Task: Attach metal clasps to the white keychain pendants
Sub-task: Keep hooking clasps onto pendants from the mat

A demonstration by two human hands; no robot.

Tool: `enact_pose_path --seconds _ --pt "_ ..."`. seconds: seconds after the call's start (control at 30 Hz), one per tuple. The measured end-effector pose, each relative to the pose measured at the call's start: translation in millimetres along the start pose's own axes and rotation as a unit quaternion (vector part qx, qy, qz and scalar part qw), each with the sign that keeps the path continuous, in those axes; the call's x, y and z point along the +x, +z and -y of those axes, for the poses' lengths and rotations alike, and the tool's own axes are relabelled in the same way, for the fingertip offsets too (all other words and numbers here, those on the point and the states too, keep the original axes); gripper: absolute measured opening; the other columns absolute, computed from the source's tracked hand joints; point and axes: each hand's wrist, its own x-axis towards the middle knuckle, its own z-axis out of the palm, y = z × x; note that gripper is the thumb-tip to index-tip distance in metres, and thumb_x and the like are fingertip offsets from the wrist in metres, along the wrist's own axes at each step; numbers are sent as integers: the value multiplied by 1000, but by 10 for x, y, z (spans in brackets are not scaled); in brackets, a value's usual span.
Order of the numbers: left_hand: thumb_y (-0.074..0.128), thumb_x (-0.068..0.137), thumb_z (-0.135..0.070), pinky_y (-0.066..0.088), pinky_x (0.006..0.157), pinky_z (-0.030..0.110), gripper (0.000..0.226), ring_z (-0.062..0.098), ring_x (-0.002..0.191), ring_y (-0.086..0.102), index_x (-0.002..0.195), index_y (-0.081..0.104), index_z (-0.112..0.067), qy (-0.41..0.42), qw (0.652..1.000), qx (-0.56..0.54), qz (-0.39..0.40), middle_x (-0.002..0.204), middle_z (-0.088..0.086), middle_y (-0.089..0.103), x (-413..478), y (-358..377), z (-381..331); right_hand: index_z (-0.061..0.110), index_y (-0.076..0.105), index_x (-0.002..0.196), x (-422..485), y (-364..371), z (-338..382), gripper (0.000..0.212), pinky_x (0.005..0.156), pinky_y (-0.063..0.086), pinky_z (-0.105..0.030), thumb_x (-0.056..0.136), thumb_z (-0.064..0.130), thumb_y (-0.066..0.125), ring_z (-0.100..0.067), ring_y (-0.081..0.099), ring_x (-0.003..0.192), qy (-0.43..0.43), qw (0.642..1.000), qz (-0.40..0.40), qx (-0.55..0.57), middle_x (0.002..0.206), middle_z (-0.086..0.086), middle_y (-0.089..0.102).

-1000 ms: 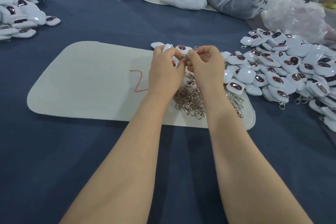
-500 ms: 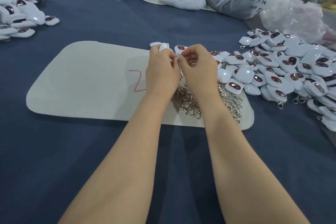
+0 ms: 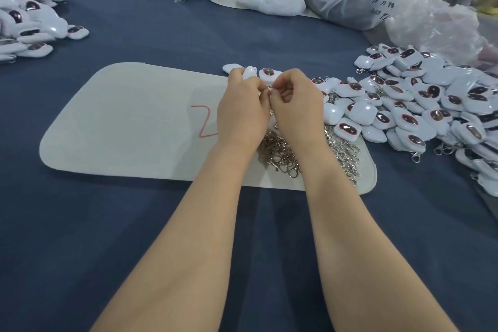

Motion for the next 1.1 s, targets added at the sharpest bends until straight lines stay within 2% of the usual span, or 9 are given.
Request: enact_pose_path --seconds 0.1,0.17,0.3,0.4,0.5,0.6,0.8,0.93,1.1 --pt "51 93 -13 44 76 30 14 21 99 58 99 63 -10 12 1000 -14 -4 134 2 45 -7 -6 3 8 59 86 4 -5 -7 12 68 41 -21 82 -2 55 -11 46 69 -11 1000 7 -17 80 2 56" --pt "50 93 -13 44 77 31 13 22 97 58 98 62 -10 7 1000 -22 -3 131 2 46 -5 -5 2 6 59 87 1 1 2 11 67 40 -19 82 -2 54 -12 47 71 -17 1000 7 -19 82 0 57" --pt "52 93 -12 43 79 29 12 21 93 56 95 63 -8 -12 997 -70 -21 124 5 51 6 -10 -9 5 59 89 -16 26 39 7 65 38 -6 84 0 57 5 49 65 4 999 -16 32 76 12 54" --pt "53 93 -10 41 76 25 11 17 89 54 93 64 -7 -22 995 -91 -37 121 5 53 11 -14 -13 11 57 86 -25 43 53 8 65 39 -4 85 4 60 13 50 64 33 997 -23 69 73 16 53" --pt "54 92 -10 37 72 21 11 12 84 49 92 64 -7 -35 993 -104 -45 114 5 55 13 -5 -21 15 54 82 -18 40 68 14 66 42 -6 84 2 60 4 52 67 55 992 -20 112 76 13 56" --pt "54 91 -11 33 70 17 11 14 89 52 90 65 -8 -53 990 -123 -53 108 5 56 22 -5 -17 15 54 83 -8 46 75 16 67 44 -8 84 0 60 -2 54 71 63 990 -9 128 78 11 57" --pt "55 91 -16 33 68 18 12 10 85 49 91 67 -12 -58 993 -101 -28 104 2 56 24 10 -3 14 54 85 -28 60 57 14 66 42 -7 84 -1 57 9 49 61 35 995 -30 84 74 17 52" --pt "55 91 -15 33 70 18 12 14 91 52 92 67 -12 -64 993 -95 -29 105 2 56 35 7 7 13 55 86 -37 69 65 13 65 42 -9 84 0 58 4 49 62 29 997 -23 63 75 16 52" --pt "55 91 -13 30 67 16 11 10 84 47 91 66 -11 -65 992 -99 -32 104 0 53 34 4 2 14 55 85 -38 71 74 13 66 43 -10 83 2 60 1 49 63 36 997 -24 65 73 16 52"
